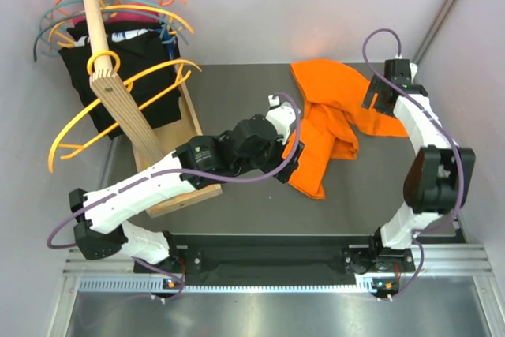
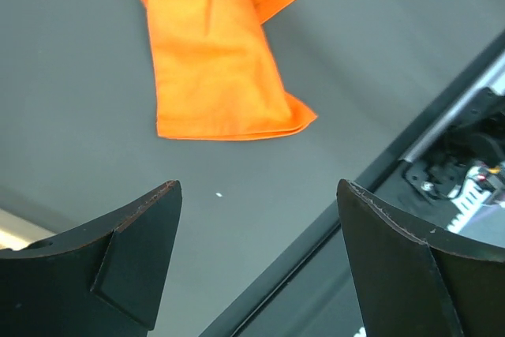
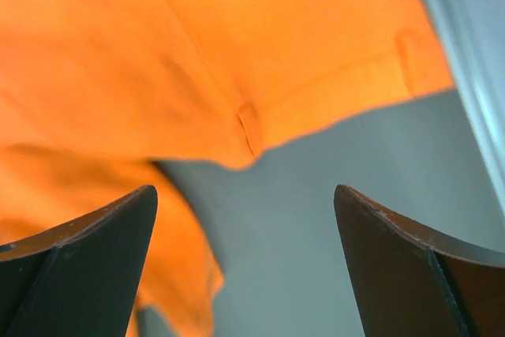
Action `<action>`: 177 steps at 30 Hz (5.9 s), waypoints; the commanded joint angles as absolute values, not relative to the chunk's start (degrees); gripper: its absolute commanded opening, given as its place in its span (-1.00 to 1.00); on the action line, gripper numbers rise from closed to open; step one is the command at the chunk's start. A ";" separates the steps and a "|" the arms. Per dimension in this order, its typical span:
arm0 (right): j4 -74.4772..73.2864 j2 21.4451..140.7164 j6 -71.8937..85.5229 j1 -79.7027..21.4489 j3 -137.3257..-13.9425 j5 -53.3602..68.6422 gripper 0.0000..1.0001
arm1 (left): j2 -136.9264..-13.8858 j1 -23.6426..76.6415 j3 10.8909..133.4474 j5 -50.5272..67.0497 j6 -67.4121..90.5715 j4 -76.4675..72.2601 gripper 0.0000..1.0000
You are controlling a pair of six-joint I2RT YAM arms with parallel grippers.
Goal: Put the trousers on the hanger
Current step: Flatten out the trousers at the center of the board.
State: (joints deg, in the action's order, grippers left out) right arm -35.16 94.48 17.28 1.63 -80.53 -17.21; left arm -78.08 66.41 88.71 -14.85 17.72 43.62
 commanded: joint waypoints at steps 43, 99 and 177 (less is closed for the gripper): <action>-71.16 80.26 21.70 -9.49 -111.44 7.29 -1.00 | -84.29 42.63 91.94 -4.39 24.17 43.42 0.70; -55.55 71.90 23.38 0.44 -61.52 12.66 0.71 | -113.46 41.31 81.04 1.84 36.21 29.10 0.47; -53.75 69.11 42.10 9.76 -48.77 5.17 -1.00 | -62.58 41.40 100.02 -32.61 15.39 46.76 -1.00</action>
State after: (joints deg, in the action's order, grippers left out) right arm -44.38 74.91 43.92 10.15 -44.62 -1.17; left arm -64.49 41.54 96.79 -30.92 18.17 48.73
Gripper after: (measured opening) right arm 0.032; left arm 0.035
